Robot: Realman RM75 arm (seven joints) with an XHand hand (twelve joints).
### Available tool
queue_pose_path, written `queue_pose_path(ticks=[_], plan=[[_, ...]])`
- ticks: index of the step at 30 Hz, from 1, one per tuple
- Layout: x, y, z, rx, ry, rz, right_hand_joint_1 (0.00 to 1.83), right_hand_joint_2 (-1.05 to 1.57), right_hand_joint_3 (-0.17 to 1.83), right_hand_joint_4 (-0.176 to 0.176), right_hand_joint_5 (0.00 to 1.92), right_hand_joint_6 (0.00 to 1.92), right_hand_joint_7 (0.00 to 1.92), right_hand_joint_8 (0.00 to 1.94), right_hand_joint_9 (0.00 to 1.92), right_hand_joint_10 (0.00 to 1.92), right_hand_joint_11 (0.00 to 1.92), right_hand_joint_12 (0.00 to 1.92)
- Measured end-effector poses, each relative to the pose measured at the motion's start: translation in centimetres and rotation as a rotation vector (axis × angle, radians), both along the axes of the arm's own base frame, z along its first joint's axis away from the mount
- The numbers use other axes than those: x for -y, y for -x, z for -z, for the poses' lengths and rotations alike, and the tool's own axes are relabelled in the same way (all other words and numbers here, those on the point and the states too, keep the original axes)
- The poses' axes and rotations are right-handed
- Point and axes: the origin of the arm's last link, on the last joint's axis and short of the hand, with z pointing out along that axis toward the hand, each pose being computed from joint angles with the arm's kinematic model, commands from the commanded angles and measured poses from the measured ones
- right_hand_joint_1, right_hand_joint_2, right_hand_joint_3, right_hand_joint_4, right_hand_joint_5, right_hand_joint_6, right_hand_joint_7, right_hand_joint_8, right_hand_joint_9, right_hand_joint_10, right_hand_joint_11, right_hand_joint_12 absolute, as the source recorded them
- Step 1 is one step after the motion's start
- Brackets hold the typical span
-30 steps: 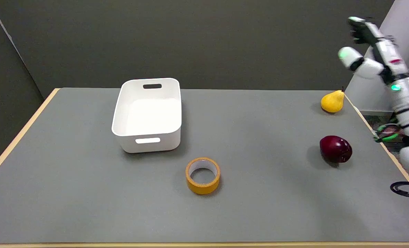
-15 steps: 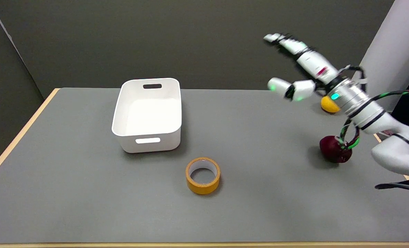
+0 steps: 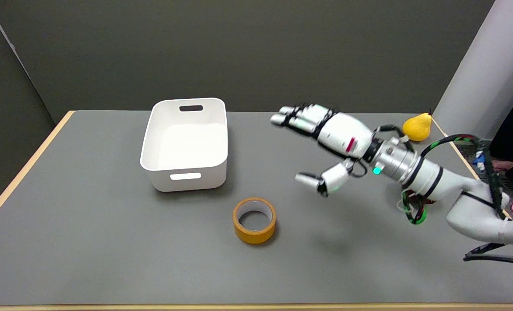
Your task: Pick up yellow tape.
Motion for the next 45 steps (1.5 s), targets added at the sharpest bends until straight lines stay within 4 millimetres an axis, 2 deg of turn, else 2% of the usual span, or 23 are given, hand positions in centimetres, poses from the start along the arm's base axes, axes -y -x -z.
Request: queue_pose_path(ticks=[7, 10, 14, 24, 32, 45], plan=[[-1.6, 1.3, 3.0, -0.118, -0.104, -0.023, 0.45, 0.52, 1.00, 0.108, 0.00, 0.09, 0.04, 0.12, 0.02, 0.46, 0.08, 0.89], [-2.2, 1.7, 4.1, -0.161, -0.144, -0.035, 0.42, 0.49, 0.97, 0.107, 0.00, 0.01, 0.00, 0.17, 0.03, 0.42, 0.05, 0.97], [-3.0, 2.3, 5.4, -0.219, -0.190, -0.050, 0.42, 0.49, 0.97, 0.105, 0.00, 0.00, 0.01, 0.10, 0.03, 0.41, 0.05, 0.91], [-4.1, 4.3, 8.5, -0.299, -0.264, -0.085, 0.44, 0.49, 0.96, 0.105, 0.00, 0.00, 0.01, 0.06, 0.02, 0.41, 0.07, 0.92], [-3.7, 5.9, 10.6, -0.322, -0.286, -0.089, 0.43, 0.48, 0.95, 0.103, 0.00, 0.00, 0.00, 0.08, 0.03, 0.41, 0.07, 0.93], [-1.5, 7.8, 13.0, -0.302, -0.281, -0.054, 0.41, 0.48, 0.96, 0.104, 0.00, 0.00, 0.01, 0.10, 0.03, 0.43, 0.07, 0.95]])
